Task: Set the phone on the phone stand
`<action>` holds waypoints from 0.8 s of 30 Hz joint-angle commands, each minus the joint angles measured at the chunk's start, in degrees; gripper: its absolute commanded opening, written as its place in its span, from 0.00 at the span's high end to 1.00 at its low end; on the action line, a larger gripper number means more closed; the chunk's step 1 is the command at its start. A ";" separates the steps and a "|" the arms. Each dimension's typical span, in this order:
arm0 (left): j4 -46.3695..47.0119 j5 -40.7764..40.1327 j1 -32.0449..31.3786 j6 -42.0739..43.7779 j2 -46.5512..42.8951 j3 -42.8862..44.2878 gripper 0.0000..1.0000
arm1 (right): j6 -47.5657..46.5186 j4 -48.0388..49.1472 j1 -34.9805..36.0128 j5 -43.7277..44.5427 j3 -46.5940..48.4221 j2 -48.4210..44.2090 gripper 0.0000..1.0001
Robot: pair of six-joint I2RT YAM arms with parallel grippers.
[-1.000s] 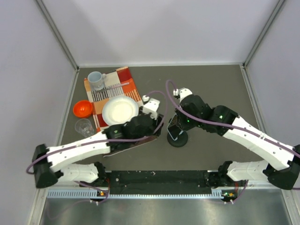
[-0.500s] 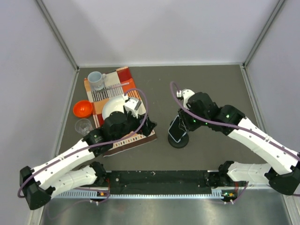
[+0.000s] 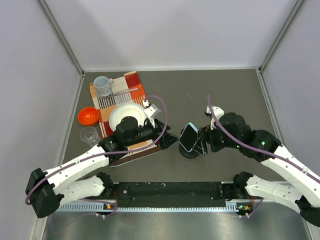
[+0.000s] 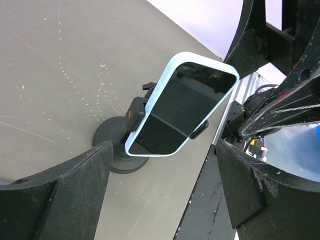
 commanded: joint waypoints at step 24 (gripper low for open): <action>12.69 49.40 9.01 18.86 29.67 21.47 0.24 | 3.75 4.34 -0.42 1.19 -11.49 -22.16 0.21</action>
